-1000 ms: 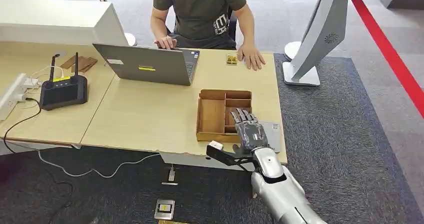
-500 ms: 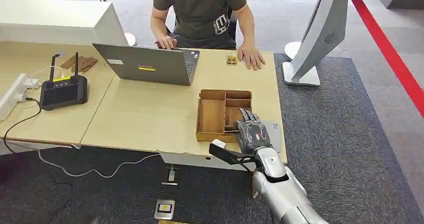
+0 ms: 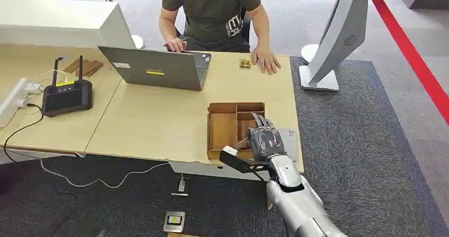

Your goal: Pass the card to the sensor for recognition and then transmit it.

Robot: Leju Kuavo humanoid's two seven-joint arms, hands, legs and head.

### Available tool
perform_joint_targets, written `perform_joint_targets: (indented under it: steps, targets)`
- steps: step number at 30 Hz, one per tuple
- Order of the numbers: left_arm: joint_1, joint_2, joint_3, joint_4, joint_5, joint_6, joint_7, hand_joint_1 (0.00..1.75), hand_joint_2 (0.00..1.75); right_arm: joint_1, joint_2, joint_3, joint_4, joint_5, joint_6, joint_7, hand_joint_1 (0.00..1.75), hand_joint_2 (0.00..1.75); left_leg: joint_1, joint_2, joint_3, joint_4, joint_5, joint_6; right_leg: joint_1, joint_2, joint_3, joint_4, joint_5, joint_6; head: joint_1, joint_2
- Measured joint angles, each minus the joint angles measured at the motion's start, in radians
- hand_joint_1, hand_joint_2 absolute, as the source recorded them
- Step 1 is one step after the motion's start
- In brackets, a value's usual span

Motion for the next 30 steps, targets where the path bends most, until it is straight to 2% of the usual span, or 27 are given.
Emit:
perform_joint_targets:
  steps: [30]
  targets:
    - [0.001,0.003,-0.001,0.0,0.013,0.004,0.001,0.0,1.75,-0.054,0.013,-0.016,-0.077,-0.058,-0.002,-0.024,1.75,1.75,0.0,0.0,0.0,0.0,0.0,0.0,0.0,0.0,0.0,0.0,0.0,0.0,0.0,0.0]
